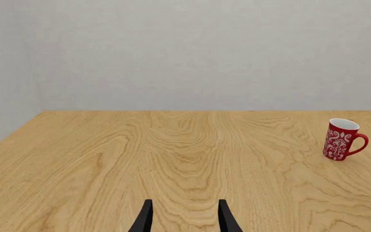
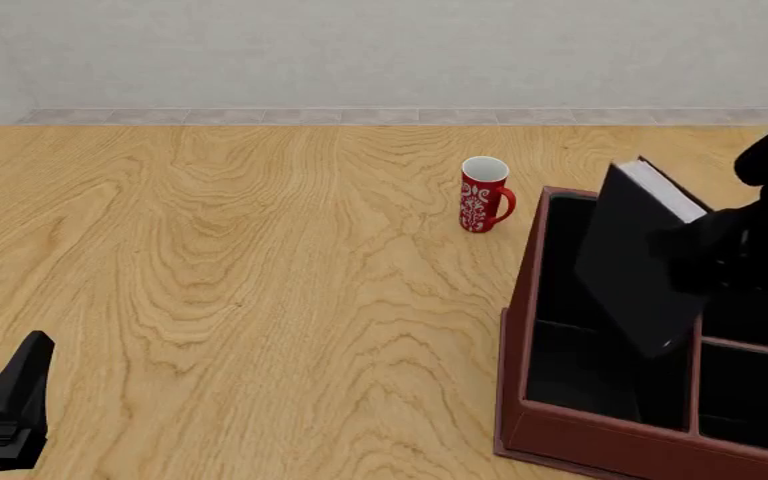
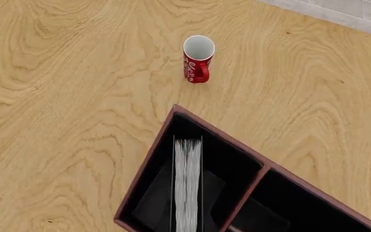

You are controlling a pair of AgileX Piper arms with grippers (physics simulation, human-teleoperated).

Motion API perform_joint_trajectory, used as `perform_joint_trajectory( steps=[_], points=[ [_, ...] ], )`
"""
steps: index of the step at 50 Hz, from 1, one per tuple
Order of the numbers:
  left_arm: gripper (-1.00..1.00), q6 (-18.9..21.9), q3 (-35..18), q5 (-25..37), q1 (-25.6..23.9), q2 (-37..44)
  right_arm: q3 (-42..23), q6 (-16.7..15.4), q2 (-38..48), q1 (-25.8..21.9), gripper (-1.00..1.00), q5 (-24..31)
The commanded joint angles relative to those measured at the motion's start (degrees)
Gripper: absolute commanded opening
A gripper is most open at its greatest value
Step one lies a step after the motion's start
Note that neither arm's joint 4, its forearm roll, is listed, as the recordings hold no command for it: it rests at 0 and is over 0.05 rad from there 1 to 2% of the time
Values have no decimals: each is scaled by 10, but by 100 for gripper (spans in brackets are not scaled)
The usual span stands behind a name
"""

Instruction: Pick up the book and place it in the left compartment of the caddy.

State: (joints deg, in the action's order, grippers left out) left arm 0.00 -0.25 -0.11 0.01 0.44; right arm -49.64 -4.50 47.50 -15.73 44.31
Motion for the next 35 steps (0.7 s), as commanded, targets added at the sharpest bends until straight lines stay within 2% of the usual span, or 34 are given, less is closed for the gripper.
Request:
perform_joint_trajectory(
  steps=[1, 35],
  points=[
    [100, 0, 0, 0, 0, 0, 16, 13, 6, 4, -100, -24],
    [100, 0, 0, 0, 0, 0, 72, 27, 9, 3, -100, -66]
  ],
)
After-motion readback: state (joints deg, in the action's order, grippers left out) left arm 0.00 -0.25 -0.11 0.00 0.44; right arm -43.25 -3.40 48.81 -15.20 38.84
